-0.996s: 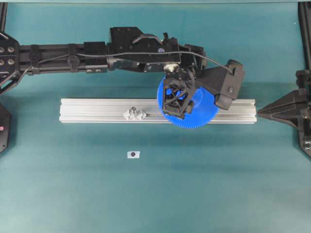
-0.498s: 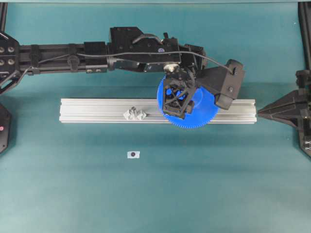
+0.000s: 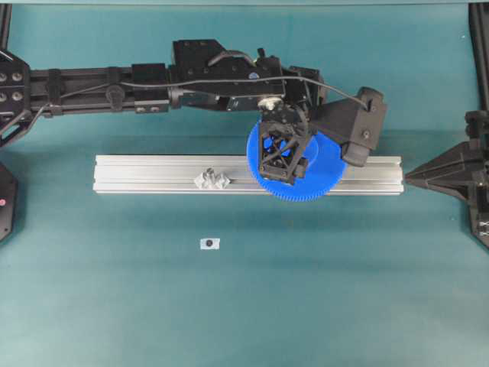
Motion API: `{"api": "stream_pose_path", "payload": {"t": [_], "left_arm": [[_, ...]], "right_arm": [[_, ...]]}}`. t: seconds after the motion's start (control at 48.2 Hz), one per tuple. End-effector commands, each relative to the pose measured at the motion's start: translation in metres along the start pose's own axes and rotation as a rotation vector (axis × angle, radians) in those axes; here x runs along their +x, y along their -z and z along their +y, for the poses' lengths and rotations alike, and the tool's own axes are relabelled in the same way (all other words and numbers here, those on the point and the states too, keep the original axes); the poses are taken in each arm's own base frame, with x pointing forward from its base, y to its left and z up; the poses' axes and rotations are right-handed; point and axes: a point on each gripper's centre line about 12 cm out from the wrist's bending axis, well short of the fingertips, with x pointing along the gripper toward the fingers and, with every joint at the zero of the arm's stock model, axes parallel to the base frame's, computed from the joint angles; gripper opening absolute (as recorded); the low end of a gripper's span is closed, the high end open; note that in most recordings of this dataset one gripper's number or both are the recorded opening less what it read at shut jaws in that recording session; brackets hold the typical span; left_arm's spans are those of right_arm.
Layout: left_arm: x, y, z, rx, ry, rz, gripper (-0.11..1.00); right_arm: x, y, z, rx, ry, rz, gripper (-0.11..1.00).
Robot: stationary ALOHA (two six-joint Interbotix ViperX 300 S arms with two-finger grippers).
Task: Insert the large gear onto the shaft.
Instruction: 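Align the gear's center hole above the right metal shaft, then lower the gear onto the shaft and open the left gripper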
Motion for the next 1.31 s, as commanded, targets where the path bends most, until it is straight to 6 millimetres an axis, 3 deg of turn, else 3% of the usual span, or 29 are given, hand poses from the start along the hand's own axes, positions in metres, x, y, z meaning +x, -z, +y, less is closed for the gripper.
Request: {"api": "stream_pose_path", "payload": {"t": [0.0, 0.311, 0.706, 1.1, 1.287], "left_arm": [[-0.021, -0.008, 0.007, -0.011, -0.026, -0.039, 0.89], [-0.004, -0.003, -0.001, -0.018, -0.004, -0.002, 0.89], [-0.010, -0.008, 0.000, -0.020, -0.017, -0.031, 0.89], [-0.052, -0.007, -0.009, -0.009, -0.036, -0.096, 0.88], [-0.061, 0.006, -0.014, -0.013, -0.036, -0.099, 0.88]], "right_arm": [[0.000, -0.007, 0.001, 0.015, -0.001, -0.016, 0.06], [0.000, -0.006, 0.001, 0.020, -0.002, -0.014, 0.06], [0.000, -0.005, 0.001, 0.021, 0.000, -0.011, 0.06], [-0.001, -0.005, 0.001, 0.021, -0.002, -0.019, 0.06], [-0.003, -0.006, 0.001, 0.015, -0.004, -0.029, 0.06]]}}
